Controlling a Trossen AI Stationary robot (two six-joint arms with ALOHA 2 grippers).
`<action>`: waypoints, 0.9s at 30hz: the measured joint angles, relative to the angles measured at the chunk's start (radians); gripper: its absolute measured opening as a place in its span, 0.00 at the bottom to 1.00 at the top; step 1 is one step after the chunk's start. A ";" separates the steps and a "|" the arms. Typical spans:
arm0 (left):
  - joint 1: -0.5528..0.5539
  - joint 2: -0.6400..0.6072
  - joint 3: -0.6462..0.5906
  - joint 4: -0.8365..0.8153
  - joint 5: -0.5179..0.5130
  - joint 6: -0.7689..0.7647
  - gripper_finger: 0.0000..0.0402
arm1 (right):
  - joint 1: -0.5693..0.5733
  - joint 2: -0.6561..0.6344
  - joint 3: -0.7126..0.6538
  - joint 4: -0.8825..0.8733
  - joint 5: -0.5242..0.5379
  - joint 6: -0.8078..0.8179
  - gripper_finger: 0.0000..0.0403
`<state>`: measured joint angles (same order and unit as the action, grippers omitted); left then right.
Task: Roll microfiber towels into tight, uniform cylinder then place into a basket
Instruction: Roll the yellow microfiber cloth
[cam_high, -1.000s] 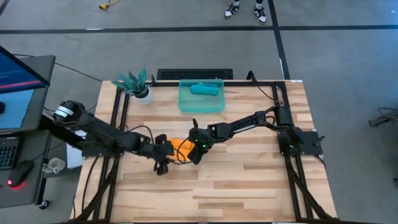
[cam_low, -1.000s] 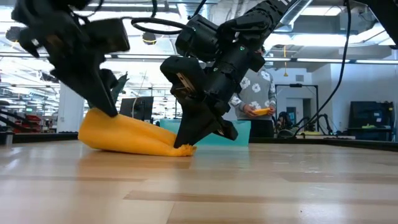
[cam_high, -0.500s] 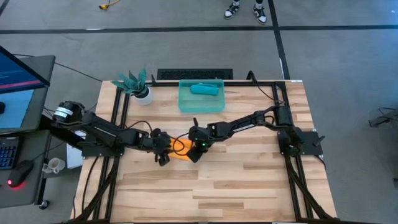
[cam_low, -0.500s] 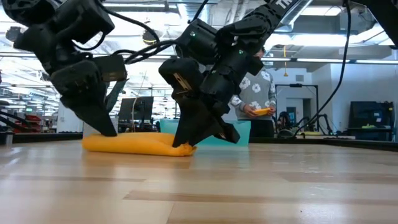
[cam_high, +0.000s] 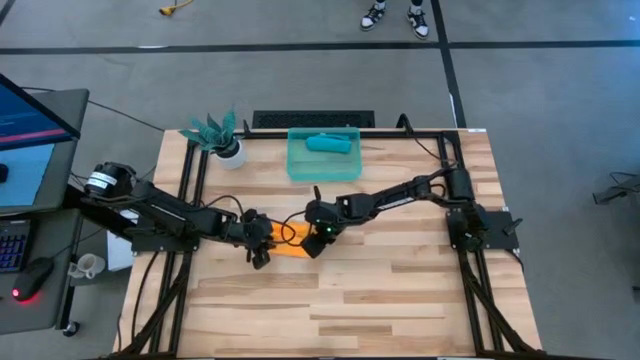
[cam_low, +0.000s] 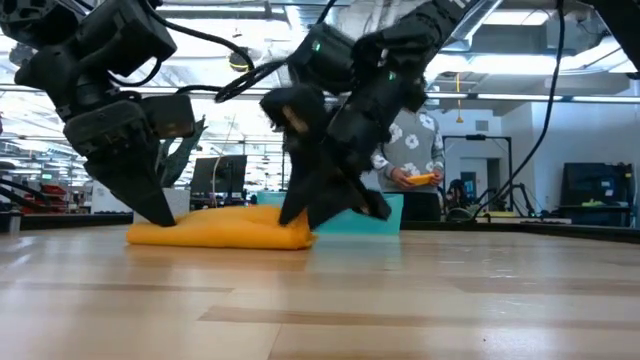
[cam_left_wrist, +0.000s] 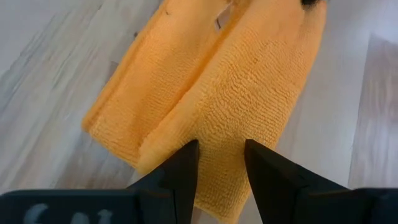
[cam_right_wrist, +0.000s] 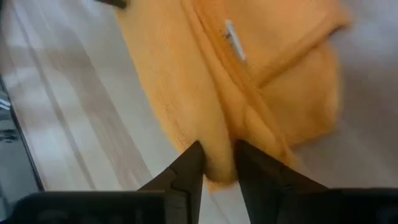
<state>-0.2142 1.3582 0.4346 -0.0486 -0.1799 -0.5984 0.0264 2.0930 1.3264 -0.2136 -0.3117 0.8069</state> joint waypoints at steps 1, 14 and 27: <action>0.000 0.000 -0.001 0.000 0.002 0.000 0.32 | 0.000 -0.015 -0.001 -0.015 0.011 -0.012 0.29; 0.000 0.001 -0.002 0.005 0.008 -0.021 0.32 | 0.029 -0.205 0.002 -0.276 0.244 -0.136 0.29; 0.000 0.002 -0.002 0.018 0.009 -0.014 0.32 | 0.210 -0.094 0.006 0.183 0.515 -0.354 0.29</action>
<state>-0.2142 1.3602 0.4324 -0.0307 -0.1710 -0.6121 0.2364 1.9991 1.3323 -0.0305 0.2030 0.4533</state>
